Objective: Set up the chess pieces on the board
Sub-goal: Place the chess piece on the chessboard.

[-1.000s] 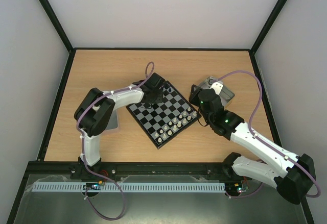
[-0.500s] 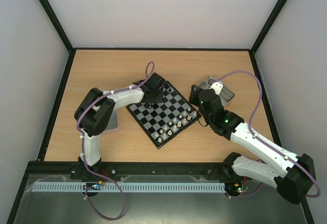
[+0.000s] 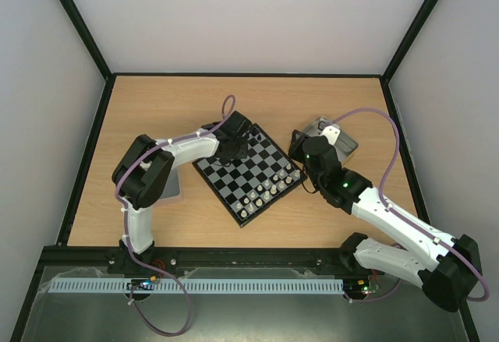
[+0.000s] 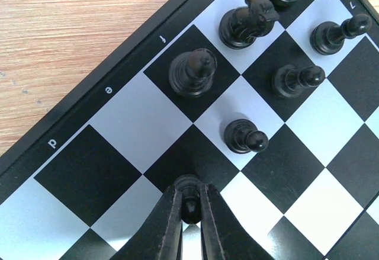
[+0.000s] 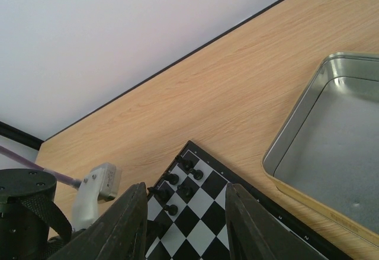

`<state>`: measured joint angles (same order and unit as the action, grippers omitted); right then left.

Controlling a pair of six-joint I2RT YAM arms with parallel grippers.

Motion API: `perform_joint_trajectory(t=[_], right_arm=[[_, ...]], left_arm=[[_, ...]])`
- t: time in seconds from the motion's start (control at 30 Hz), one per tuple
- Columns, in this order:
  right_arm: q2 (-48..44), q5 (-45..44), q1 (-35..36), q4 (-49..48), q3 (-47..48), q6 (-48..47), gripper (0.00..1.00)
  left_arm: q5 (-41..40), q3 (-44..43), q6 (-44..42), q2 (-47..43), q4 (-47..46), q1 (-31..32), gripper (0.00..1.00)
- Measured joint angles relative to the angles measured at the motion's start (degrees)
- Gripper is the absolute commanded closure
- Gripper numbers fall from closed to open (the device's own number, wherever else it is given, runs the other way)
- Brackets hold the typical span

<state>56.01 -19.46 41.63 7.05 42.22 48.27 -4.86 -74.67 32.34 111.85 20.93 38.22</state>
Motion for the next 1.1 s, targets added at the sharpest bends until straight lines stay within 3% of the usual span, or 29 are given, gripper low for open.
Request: perform_joint_trajectory(t=[0.5, 0.8, 1.1], right_arm=[[0.0, 0.0, 0.0, 0.02, -0.13, 0.0, 0.64], [0.0, 0.0, 0.0, 0.0, -0.28, 0.0, 0.64], [0.02, 0.02, 0.0, 0.0, -0.28, 0.0, 0.63]], left_arm=[[0.22, -1.88, -0.28, 1.25, 0.66, -0.44, 0.89], [1.03, -1.88, -1.55, 1.25, 1.97, -0.81, 0.6], [3.37, -0.96, -2.95, -5.38, 4.31, -2.01, 0.45]])
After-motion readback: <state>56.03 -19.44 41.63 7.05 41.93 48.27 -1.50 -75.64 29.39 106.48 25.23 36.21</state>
